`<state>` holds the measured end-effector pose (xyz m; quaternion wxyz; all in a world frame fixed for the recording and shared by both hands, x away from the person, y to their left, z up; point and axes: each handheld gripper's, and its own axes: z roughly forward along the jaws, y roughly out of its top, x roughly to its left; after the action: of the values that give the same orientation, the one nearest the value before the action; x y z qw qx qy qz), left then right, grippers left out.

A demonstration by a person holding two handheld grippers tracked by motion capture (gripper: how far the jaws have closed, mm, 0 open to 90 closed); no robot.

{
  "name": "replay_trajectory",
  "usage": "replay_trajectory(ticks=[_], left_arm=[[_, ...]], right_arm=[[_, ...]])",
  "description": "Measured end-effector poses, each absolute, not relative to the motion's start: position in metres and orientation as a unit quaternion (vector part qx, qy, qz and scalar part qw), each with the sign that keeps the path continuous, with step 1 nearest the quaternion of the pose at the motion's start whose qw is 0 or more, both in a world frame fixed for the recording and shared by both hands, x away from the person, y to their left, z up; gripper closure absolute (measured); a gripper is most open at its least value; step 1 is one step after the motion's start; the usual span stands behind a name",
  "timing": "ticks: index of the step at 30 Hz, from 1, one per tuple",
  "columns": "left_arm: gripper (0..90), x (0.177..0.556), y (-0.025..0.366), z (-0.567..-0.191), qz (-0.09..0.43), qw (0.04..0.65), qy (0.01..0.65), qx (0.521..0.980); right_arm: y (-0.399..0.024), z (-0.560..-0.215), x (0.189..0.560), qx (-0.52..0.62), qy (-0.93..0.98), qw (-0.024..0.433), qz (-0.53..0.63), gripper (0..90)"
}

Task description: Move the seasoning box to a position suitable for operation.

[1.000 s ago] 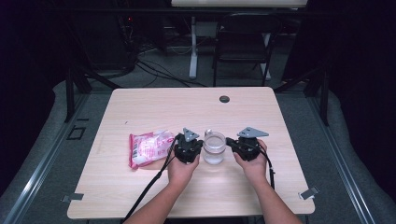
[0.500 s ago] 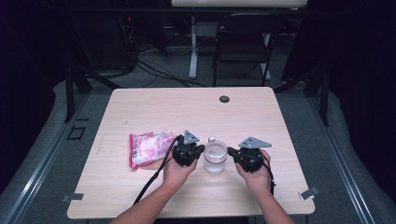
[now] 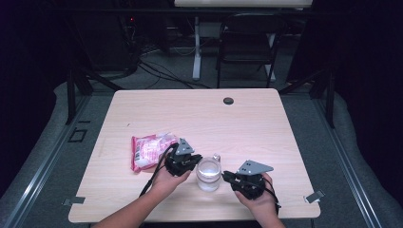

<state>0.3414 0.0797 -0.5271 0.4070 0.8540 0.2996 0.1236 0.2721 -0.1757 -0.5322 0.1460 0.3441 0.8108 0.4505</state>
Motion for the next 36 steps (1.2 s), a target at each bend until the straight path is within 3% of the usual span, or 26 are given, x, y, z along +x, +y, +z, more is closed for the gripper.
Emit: replay_trajectory(ticks=[14, 21, 27, 31, 36], left_arm=[[63.4, 0.311, 0.122, -0.521, 0.124, 0.455, 0.318, 0.822], [61.1, 0.297, 0.129, -0.527, 0.129, 0.444, 0.314, 0.829], [60.2, 0.291, 0.140, -0.531, 0.129, 0.442, 0.328, 0.825], [59.8, 0.287, 0.147, -0.532, 0.127, 0.447, 0.341, 0.817], [58.3, 0.283, 0.148, -0.532, 0.124, 0.450, 0.344, 0.815]], right_arm=[[-0.178, -0.548, 0.303, 0.360, 0.810, 0.155, 0.436, 78.4], [-0.163, -0.556, 0.322, 0.336, 0.835, 0.168, 0.402, 76.6], [-0.156, -0.563, 0.339, 0.330, 0.840, 0.140, 0.407, 74.4], [-0.156, -0.568, 0.348, 0.336, 0.843, 0.119, 0.404, 82.2], [-0.154, -0.566, 0.352, 0.339, 0.843, 0.119, 0.400, 83.8]])
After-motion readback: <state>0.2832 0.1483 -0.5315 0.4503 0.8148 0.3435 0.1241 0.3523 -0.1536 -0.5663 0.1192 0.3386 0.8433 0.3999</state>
